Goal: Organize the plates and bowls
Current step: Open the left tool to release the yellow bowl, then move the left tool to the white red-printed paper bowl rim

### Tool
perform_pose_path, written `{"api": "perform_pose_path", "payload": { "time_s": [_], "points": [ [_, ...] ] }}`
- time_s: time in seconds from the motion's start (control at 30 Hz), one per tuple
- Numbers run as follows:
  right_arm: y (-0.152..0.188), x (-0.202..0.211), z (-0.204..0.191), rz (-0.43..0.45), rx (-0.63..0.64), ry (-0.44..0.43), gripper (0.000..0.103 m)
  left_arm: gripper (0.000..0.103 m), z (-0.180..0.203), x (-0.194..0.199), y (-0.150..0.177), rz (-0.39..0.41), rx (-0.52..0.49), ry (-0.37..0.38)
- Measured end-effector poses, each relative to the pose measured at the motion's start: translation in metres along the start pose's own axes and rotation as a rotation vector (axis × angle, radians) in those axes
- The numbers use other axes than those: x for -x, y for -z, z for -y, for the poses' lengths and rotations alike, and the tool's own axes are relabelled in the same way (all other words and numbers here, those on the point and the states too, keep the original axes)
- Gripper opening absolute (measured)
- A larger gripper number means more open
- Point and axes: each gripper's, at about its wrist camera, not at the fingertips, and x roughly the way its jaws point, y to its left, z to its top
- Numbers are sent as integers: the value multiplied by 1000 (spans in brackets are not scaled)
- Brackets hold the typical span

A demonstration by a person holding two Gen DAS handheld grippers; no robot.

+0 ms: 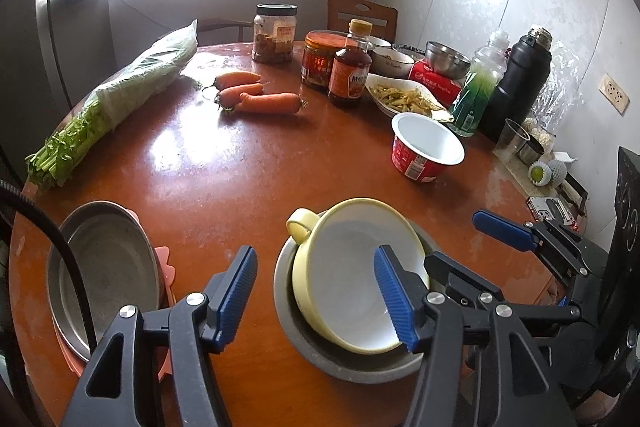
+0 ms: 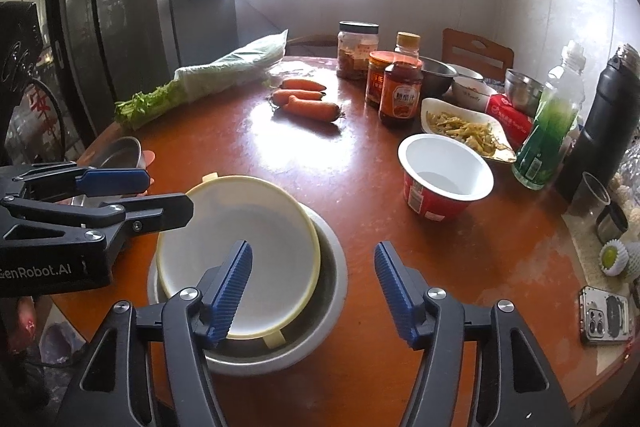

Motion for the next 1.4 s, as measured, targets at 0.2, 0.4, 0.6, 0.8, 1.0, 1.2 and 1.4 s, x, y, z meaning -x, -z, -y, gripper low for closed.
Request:
{"api": "perform_pose_path", "payload": {
  "time_s": [0.2,0.4,0.6,0.8,1.0,1.2,1.4],
  "points": [
    [2,4,6,4,-8,-2,68,63,5,0,-3,6,-5,-7],
    [1,6,18,15,-33,6,68,64,16,-4,-11,3,-22,-5],
    [2,4,36,19,-72,23,69,64,27,-13,-21,-1,-35,1],
    [-2,1,58,21,-108,47,69,64,36,-28,-34,-13,-39,4],
    [-12,-11,88,16,-146,72,69,64,48,-47,-50,-33,-46,10],
    [-22,-32,124,0,-186,97,69,64,57,-67,-64,-58,-53,10],
    [-34,-56,149,-21,-199,97,69,64,62,-87,-75,-83,-56,5]
  ]
}}
